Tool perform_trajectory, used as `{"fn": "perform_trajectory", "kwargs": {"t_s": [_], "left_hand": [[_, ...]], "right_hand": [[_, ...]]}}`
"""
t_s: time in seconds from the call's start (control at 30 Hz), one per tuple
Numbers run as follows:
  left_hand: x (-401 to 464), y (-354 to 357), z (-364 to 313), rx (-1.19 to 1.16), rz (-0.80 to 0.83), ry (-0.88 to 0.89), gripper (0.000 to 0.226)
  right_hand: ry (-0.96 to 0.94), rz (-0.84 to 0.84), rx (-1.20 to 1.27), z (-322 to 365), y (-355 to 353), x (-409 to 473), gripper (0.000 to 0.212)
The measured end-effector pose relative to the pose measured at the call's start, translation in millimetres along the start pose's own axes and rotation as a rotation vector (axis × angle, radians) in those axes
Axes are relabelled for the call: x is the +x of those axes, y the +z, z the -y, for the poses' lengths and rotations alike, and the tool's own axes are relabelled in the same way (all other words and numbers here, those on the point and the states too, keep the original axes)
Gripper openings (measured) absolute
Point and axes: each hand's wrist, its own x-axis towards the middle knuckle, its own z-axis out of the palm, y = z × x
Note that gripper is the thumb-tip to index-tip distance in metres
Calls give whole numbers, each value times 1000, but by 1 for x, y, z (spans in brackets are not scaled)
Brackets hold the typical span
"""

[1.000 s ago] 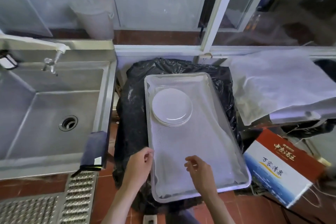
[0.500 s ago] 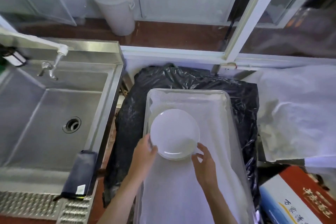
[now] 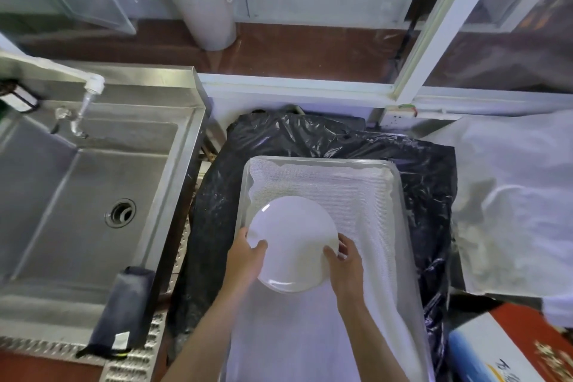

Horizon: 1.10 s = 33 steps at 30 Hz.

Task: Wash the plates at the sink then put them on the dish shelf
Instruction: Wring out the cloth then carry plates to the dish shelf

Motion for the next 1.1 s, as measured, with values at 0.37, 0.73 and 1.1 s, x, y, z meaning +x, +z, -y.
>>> {"fn": "perform_trajectory", "kwargs": {"t_s": [0.37,0.73,1.1], "left_hand": [[-15,7,-2,-250,-43,-82,32],[-73,0,13,-363,-19,38,27],[-139,-22,53,-156,308,283,15]], "right_hand": [[-35,-49,-38,-3,-12,-13,44],[-94,-153,119,-19,-47,-91,49],[-52,-522,311,-94,-59,-236,41]]}}
